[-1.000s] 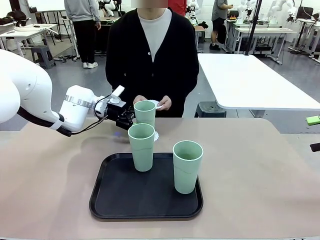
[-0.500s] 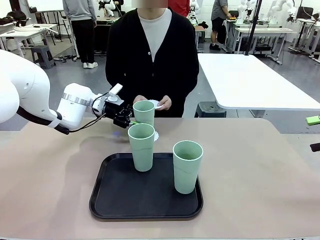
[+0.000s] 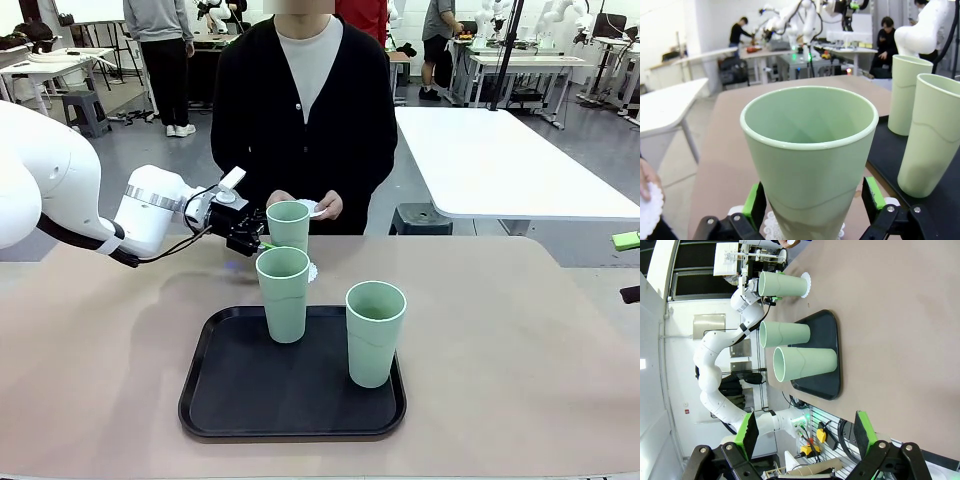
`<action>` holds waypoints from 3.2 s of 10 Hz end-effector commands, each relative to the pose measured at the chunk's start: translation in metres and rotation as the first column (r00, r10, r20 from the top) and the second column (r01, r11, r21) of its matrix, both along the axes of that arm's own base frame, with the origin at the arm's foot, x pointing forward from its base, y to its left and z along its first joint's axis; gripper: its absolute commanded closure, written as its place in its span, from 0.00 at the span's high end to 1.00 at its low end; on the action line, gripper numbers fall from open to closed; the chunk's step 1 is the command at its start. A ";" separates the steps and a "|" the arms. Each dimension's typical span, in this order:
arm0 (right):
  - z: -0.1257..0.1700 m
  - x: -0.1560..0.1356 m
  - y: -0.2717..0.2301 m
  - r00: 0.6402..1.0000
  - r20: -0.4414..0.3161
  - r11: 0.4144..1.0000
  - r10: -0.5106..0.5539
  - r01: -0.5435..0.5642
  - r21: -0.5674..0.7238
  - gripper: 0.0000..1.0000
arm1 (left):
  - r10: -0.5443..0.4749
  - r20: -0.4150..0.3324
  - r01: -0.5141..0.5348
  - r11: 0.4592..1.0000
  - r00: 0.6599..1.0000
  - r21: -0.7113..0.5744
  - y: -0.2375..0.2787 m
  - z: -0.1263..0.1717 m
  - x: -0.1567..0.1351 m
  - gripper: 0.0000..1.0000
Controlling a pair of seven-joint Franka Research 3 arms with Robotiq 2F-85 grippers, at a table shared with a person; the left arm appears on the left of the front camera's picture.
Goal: Place coasters on the table and set cups on them.
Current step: Pick up one Reusable plastic cup and place it on a coaster set by the human.
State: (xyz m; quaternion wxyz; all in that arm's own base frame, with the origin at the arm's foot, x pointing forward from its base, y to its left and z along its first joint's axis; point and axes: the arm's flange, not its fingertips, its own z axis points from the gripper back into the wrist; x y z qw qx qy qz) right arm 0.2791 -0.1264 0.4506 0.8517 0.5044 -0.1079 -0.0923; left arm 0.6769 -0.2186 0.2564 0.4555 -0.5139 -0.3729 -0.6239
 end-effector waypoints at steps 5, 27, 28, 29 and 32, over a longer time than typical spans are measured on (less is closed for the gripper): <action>0.000 0.001 0.001 1.000 0.006 1.000 0.006 -0.006 0.010 1.00 | 0.026 0.057 -0.029 0.999 0.998 0.041 -0.001 0.010 0.010 1.00; 0.000 0.001 0.001 1.000 0.006 1.000 0.006 -0.006 0.010 1.00 | 0.269 0.348 -0.439 0.494 0.898 0.750 0.046 0.233 -0.111 1.00; 0.000 0.001 0.001 1.000 0.006 1.000 0.006 -0.006 0.010 1.00 | 0.283 0.382 -0.467 0.365 0.880 0.805 0.034 0.259 -0.128 1.00; 0.000 0.001 0.001 1.000 0.006 1.000 0.006 -0.006 0.010 1.00 | 0.292 0.387 -0.458 0.241 0.875 0.855 0.022 0.283 -0.144 1.00; 0.000 0.001 0.001 1.000 0.006 1.000 0.006 -0.006 0.010 1.00 | 0.448 0.371 -0.425 0.022 0.813 0.905 0.027 0.325 -0.166 1.00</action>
